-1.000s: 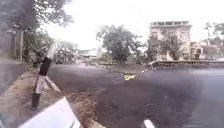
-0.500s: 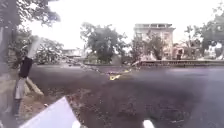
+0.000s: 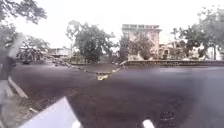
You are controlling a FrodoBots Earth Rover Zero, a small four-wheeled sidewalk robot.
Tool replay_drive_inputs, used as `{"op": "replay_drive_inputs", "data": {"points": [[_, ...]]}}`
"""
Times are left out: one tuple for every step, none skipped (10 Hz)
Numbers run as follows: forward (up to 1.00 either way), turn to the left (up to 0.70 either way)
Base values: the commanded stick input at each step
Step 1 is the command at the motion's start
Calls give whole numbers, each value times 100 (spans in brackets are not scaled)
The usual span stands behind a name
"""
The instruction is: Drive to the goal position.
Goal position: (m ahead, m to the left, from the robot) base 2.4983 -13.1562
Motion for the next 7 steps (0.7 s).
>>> {"op": "replay_drive_inputs", "data": {"points": [[0,-70],[0,-70],[0,-70],[0,-70],[0,-70],[0,-70],[0,-70]]}}
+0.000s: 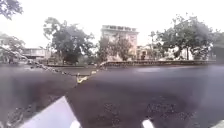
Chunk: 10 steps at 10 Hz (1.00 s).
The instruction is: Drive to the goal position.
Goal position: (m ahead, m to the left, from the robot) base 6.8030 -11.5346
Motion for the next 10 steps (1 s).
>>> {"op": "replay_drive_inputs", "data": {"points": [[55,-53],[70,-35],[70,-35],[70,-35],[70,-35],[70,-35],[70,-35],[70,-35],[70,-35],[70,-35]]}}
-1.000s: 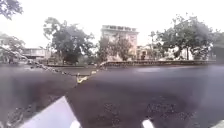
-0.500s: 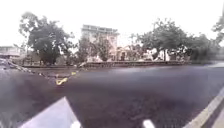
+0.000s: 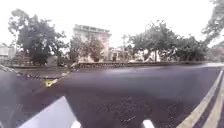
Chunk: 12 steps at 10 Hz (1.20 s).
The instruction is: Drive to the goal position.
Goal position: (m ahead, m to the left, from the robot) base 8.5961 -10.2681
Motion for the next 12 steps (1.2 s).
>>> {"op": "replay_drive_inputs", "data": {"points": [[70,-35],[70,-17],[70,-9],[70,-2],[70,-1],[70,-33],[70,-35],[70,-35],[70,-35],[70,-35],[70,-35],[70,-35]]}}
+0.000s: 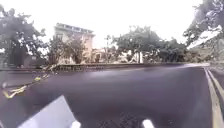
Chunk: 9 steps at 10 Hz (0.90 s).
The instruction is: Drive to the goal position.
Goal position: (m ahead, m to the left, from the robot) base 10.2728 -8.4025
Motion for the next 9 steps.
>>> {"op": "replay_drive_inputs", "data": {"points": [[70,-35],[70,-35],[70,-35],[70,-35],[70,-35],[70,-35],[70,-35],[70,-35],[70,-35]]}}
